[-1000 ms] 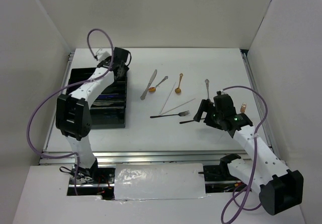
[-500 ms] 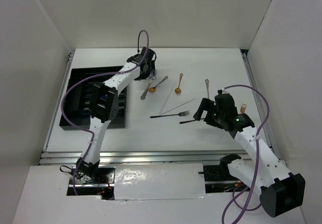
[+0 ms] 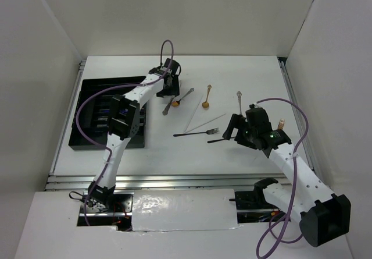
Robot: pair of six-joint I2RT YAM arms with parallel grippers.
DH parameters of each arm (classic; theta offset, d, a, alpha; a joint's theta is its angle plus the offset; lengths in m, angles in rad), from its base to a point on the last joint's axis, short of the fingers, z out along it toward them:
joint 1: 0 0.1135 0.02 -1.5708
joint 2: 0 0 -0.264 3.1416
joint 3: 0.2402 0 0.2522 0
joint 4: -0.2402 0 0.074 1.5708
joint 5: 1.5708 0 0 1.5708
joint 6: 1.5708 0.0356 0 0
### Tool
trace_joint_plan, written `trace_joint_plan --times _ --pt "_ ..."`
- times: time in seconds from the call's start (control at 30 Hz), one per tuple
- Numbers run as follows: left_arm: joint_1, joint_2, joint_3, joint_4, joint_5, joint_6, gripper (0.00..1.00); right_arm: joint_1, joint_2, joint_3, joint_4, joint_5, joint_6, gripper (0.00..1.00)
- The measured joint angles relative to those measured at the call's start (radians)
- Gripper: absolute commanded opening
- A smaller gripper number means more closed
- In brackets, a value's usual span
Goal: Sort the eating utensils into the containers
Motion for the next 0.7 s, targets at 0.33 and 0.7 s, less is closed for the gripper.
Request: trace_joint_plan --times 0.33,0.7 --pt "-0.011 -0.001 -0.032 -0.003 -0.058 0.006 0.63 0.004 0.033 0.0 0.009 -0.003 0.0 1.0" --pt "-0.042 -0.06 -0.134 0.016 -0.106 0.03 0.58 0.009 0.034 0.0 0.01 -0.004 0.011 1.0"
